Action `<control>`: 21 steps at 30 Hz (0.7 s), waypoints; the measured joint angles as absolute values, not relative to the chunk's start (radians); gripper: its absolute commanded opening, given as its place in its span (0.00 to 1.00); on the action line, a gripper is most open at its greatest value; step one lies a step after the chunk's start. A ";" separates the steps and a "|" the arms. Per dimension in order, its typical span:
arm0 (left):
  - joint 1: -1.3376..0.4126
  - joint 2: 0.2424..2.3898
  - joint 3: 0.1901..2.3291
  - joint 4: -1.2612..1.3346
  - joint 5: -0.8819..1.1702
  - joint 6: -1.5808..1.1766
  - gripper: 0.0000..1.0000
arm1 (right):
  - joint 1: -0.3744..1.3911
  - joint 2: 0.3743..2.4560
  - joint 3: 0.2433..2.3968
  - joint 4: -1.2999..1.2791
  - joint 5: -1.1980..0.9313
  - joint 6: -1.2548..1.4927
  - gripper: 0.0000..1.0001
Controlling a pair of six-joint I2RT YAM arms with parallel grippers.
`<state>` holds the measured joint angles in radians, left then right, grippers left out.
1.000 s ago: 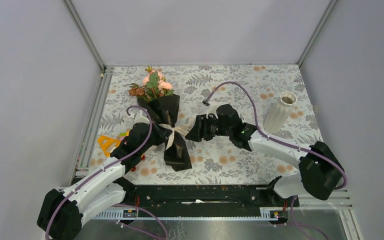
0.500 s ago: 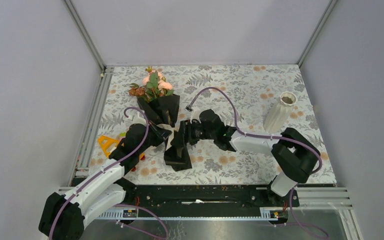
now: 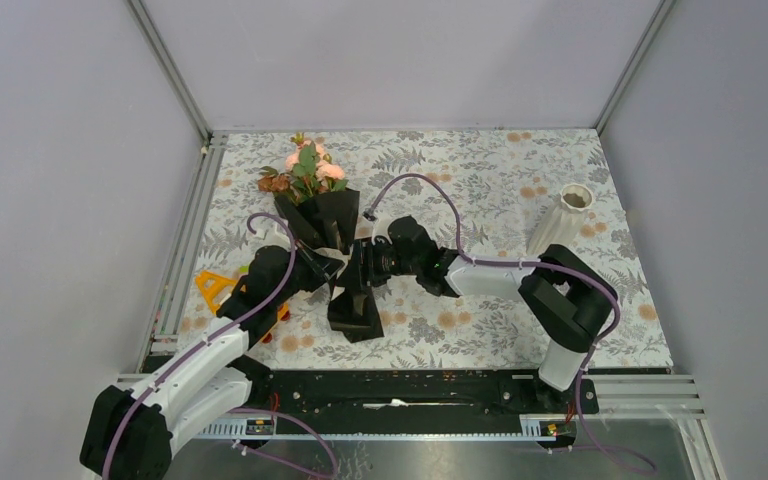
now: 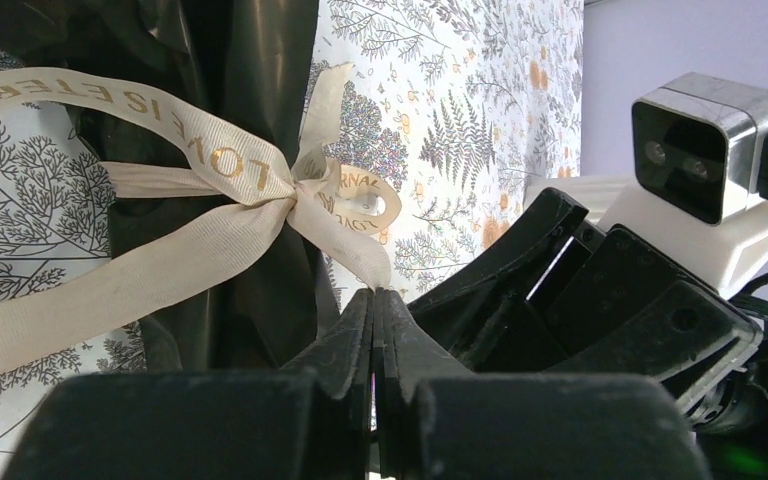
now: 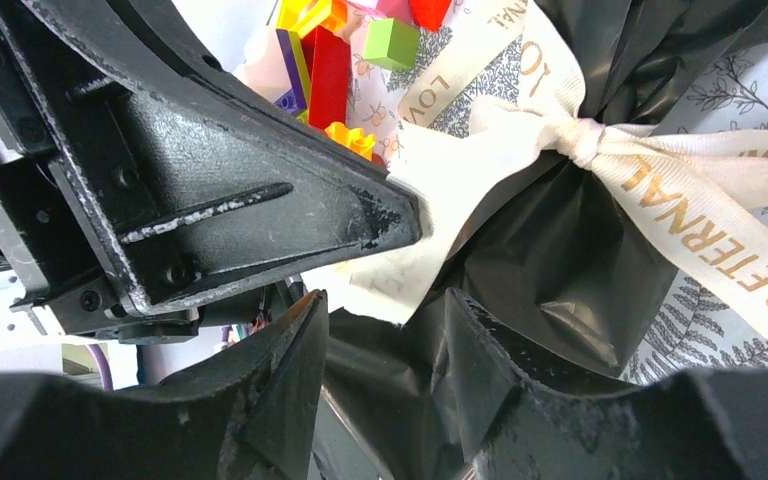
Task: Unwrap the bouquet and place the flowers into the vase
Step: Untie the ribbon from the wrapping paper.
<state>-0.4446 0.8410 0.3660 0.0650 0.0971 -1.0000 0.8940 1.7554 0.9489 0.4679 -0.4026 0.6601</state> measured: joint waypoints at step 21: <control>-0.419 0.860 0.366 0.074 0.128 -0.999 0.17 | 0.878 1.787 0.991 0.482 -0.409 0.659 0.00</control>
<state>-0.4191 0.8604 0.3660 0.0738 0.1284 -0.9993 0.8776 1.7870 0.9905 0.4820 -0.4088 0.6594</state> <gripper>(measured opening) 0.022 0.083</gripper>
